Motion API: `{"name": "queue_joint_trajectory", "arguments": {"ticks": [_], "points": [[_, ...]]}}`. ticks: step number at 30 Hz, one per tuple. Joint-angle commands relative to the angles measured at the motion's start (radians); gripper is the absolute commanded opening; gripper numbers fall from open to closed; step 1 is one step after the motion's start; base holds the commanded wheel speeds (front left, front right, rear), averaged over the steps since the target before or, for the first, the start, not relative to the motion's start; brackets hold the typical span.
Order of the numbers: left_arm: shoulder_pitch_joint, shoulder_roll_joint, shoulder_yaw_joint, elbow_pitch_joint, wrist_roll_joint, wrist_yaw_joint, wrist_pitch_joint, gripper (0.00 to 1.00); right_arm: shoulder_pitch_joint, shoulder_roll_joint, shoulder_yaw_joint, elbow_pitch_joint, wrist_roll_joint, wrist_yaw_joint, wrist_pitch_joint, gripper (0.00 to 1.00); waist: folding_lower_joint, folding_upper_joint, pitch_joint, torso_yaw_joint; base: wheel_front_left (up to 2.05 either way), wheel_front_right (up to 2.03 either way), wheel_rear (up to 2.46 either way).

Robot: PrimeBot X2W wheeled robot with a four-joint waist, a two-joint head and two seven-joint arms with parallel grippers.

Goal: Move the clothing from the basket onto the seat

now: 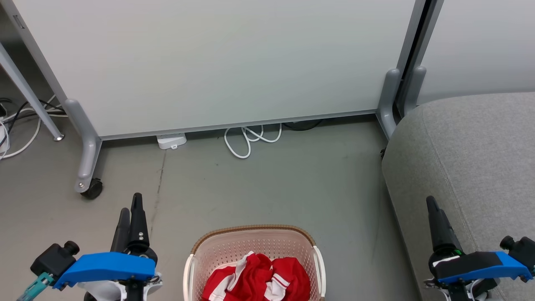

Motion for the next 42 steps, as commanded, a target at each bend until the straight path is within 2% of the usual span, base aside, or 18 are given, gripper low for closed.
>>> {"name": "queue_joint_trajectory", "arguments": {"ticks": [1,9,23,42], "points": [[-0.024,0.009,-0.008,-0.015,0.045,0.002,-0.011,1.0,-0.009,-0.007,0.004,-0.016,-0.04,0.002,-0.011,1.0,0.0,0.0,0.0,0.0,0.0,0.0,0.0],[-0.027,0.013,-0.03,0.0,0.191,0.003,-0.038,1.0,-0.005,-0.008,0.011,-0.017,-0.166,0.002,-0.035,1.0,0.0,0.0,-0.002,0.005,0.0,0.0,0.0],[-0.031,0.015,-0.057,0.005,0.375,-0.008,-0.081,1.0,0.001,-0.009,0.026,-0.018,-0.341,0.002,-0.058,1.0,0.0,0.0,-0.003,0.012,0.0,0.0,0.0],[-0.038,0.018,-0.103,0.042,0.521,-0.033,-0.127,1.0,0.003,-0.011,0.032,-0.017,-0.519,0.002,-0.093,1.0,0.0,0.0,-0.007,0.015,0.0,0.0,0.0]]}}
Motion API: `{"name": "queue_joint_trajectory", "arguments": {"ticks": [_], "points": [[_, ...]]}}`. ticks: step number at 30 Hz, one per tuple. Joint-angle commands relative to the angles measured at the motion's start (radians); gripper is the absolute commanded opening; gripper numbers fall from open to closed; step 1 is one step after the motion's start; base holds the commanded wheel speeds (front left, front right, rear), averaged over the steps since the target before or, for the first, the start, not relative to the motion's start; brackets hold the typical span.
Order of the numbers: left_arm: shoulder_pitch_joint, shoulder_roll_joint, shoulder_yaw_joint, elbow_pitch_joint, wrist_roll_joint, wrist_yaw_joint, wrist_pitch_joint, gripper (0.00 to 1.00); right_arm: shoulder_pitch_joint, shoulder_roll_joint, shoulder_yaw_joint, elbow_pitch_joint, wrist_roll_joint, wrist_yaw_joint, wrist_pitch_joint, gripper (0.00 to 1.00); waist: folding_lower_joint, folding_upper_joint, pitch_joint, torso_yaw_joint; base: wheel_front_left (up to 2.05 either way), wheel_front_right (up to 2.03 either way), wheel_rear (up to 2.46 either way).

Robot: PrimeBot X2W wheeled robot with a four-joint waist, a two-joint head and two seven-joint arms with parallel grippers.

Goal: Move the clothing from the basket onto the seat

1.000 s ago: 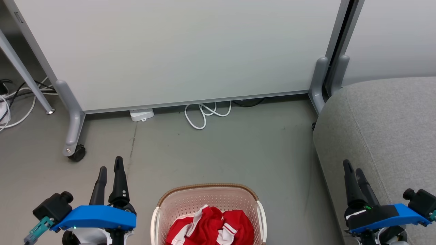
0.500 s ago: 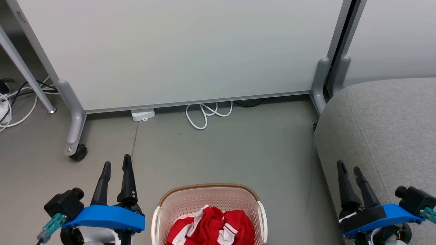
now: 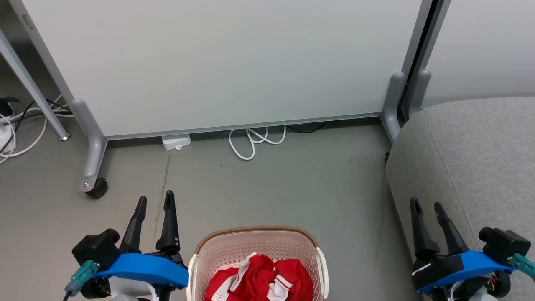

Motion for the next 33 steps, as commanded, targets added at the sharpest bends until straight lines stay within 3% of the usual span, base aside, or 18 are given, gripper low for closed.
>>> {"name": "queue_joint_trajectory", "arguments": {"ticks": [1,33], "points": [[-0.02,0.006,-0.004,-0.005,0.019,-0.007,-0.008,1.0,0.001,-0.008,0.003,-0.01,-0.017,0.002,-0.007,1.0,0.0,-0.0001,0.0,0.0,0.0,0.0,0.0],[-0.024,0.003,-0.012,0.049,0.201,-0.017,-0.074,1.0,0.01,-0.009,0.002,-0.009,-0.271,0.002,-0.065,1.0,0.0,-0.0001,0.001,0.0,0.0,0.0,0.0]]}}
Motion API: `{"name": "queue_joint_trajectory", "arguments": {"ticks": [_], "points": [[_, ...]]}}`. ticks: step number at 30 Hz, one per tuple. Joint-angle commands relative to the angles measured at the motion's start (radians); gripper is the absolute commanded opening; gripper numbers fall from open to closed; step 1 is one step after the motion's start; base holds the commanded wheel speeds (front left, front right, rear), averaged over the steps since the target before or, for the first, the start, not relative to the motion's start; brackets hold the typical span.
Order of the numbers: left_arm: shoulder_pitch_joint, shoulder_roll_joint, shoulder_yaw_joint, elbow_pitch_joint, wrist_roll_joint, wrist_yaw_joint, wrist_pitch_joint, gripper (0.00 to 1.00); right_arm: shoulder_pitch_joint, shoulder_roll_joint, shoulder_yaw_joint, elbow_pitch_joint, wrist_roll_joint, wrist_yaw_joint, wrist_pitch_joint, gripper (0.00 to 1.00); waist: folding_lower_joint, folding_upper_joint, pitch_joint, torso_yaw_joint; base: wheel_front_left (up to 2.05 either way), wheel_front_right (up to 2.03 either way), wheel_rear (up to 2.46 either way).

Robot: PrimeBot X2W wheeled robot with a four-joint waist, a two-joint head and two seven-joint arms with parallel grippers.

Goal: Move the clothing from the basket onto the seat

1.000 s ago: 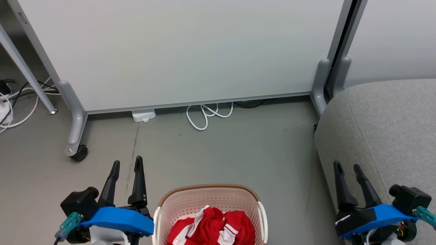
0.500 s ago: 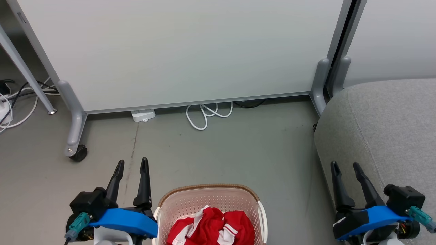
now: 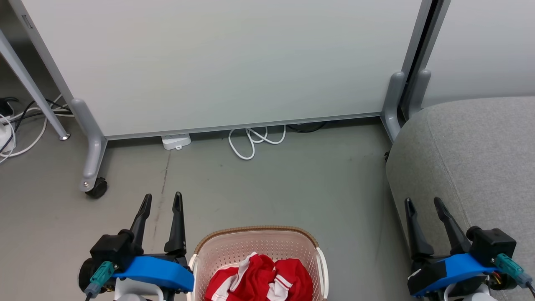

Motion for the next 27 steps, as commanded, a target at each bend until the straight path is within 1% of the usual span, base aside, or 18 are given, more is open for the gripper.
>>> {"name": "queue_joint_trajectory", "arguments": {"ticks": [1,13,27], "points": [[-0.005,0.001,0.003,-0.003,0.017,-0.008,-0.007,1.0,0.01,-0.006,0.0,-0.003,-0.019,0.002,-0.007,1.0,0.0,0.0,0.0,0.0,0.0,0.0,0.0],[-0.001,-0.002,-0.002,0.003,0.091,-0.01,-0.027,1.0,0.009,-0.007,0.004,0.004,-0.09,0.001,-0.028,1.0,0.0,0.0,-0.002,-0.002,0.0,0.0,0.0],[0.0,-0.003,0.008,0.0,0.083,-0.01,-0.027,1.0,0.005,-0.006,0.001,0.011,-0.079,0.001,-0.032,1.0,0.0,0.0,0.008,-0.012,0.0,0.0,0.0]]}}
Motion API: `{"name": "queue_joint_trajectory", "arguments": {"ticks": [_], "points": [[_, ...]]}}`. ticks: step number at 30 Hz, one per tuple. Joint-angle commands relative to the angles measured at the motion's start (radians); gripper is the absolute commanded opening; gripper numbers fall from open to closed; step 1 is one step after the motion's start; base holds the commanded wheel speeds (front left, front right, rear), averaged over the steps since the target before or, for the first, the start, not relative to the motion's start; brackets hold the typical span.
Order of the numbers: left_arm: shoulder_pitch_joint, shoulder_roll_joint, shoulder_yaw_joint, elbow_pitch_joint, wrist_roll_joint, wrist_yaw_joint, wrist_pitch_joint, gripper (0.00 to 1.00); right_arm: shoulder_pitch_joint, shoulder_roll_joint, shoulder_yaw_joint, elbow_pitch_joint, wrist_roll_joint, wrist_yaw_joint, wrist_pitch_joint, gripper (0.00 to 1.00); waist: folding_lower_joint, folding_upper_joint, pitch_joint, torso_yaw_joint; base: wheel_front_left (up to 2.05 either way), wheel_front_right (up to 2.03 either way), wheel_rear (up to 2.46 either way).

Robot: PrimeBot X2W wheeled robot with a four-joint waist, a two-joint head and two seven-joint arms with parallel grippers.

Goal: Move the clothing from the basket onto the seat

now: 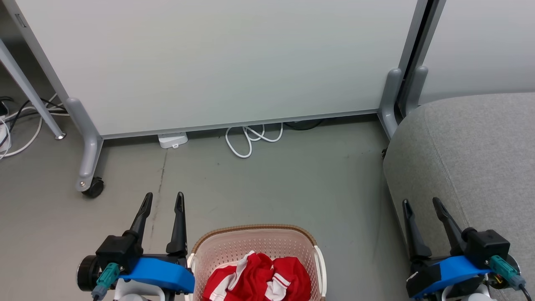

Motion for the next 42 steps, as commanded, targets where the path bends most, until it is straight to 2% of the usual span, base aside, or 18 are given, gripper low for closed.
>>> {"name": "queue_joint_trajectory", "arguments": {"ticks": [1,10,15,27,42], "points": [[-0.001,0.0,0.001,0.0,-0.002,-0.008,-0.005,1.0,0.004,-0.005,0.0,0.001,-0.002,0.0,-0.008,1.0,0.0,-0.0001,0.0,0.0,0.0,0.0,0.0],[0.001,-0.001,-0.004,0.007,-0.002,-0.005,-0.005,1.0,0.001,-0.005,0.008,-0.006,0.002,0.0,-0.007,1.0,0.0,-0.0001,0.013,-0.007,0.0,0.0,0.0],[-0.002,0.011,-0.021,0.029,0.004,-0.005,-0.005,1.0,-0.025,-0.005,0.032,-0.018,0.004,0.0,-0.005,1.0,0.0,-0.0001,0.057,-0.032,0.0,0.0,0.0],[-0.089,0.074,-0.082,0.158,-0.035,-0.005,-0.004,1.0,-0.121,-0.005,0.095,-0.037,0.02,0.0,-0.013,1.0,0.0,-0.0001,0.247,-0.131,0.0,0.0,0.0],[-0.25,0.155,-0.231,0.392,-0.129,-0.005,-0.004,1.0,-0.244,-0.004,0.131,-0.046,0.052,0.0,-0.041,1.0,0.0,-0.0001,0.513,-0.24,0.0,0.0,0.0]]}}
